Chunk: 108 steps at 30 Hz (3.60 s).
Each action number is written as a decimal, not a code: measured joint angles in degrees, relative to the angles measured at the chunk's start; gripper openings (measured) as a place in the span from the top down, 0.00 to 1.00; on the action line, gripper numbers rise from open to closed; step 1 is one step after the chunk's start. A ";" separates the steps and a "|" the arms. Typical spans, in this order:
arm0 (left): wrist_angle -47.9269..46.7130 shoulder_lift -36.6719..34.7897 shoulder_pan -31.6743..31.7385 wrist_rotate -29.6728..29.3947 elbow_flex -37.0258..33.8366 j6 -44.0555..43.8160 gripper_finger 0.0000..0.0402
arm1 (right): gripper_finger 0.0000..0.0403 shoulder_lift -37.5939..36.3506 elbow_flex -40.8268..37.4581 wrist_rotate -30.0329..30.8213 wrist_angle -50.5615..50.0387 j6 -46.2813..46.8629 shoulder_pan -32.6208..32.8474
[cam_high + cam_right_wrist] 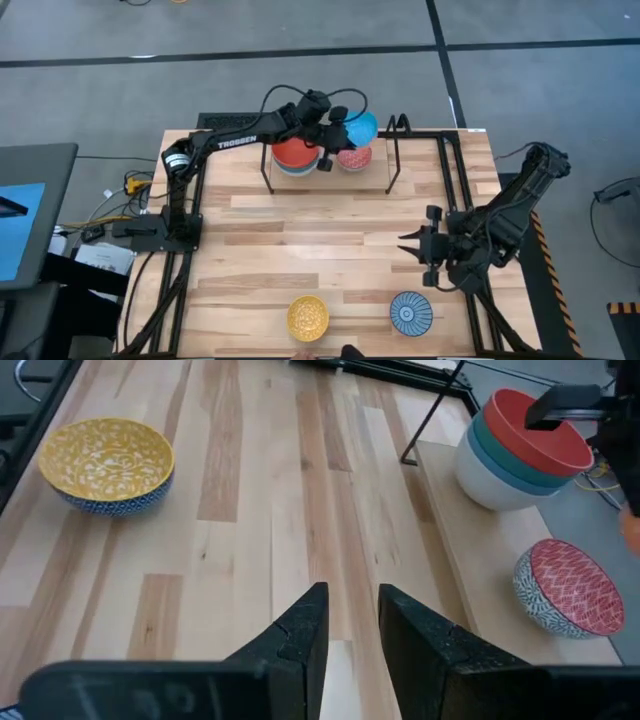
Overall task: Place and stack bowls onto a shelf
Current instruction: Stack the light blue pattern bowl on top of the red pattern bowl on the shelf, then stack the blue pattern bowl on top of the light blue pattern bowl on the shelf
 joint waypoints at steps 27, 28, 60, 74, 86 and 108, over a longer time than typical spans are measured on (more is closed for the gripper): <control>-11.08 9.11 -1.27 -3.60 6.14 -6.28 1.00 | 0.71 -0.04 0.07 -0.48 0.05 0.46 -1.38; -11.65 9.11 -1.29 -3.49 6.14 -6.33 1.00 | 0.71 -0.04 0.07 -0.48 0.02 0.46 -1.38; -29.15 -1.73 -11.76 -6.55 6.09 -10.46 0.44 | 0.69 0.11 -6.90 -12.78 -8.83 47.88 -1.02; -14.11 -13.00 -38.52 -19.78 -18.50 -26.96 0.51 | 0.52 10.05 -16.83 -25.67 13.43 46.51 6.53; -4.87 -13.27 -49.35 -31.79 -19.78 -24.94 0.51 | 0.64 22.59 -15.13 -36.52 17.16 47.91 9.09; 6.40 4.15 -48.77 -24.30 -6.86 6.02 0.51 | 0.89 20.69 -8.18 -41.23 17.51 21.10 -17.00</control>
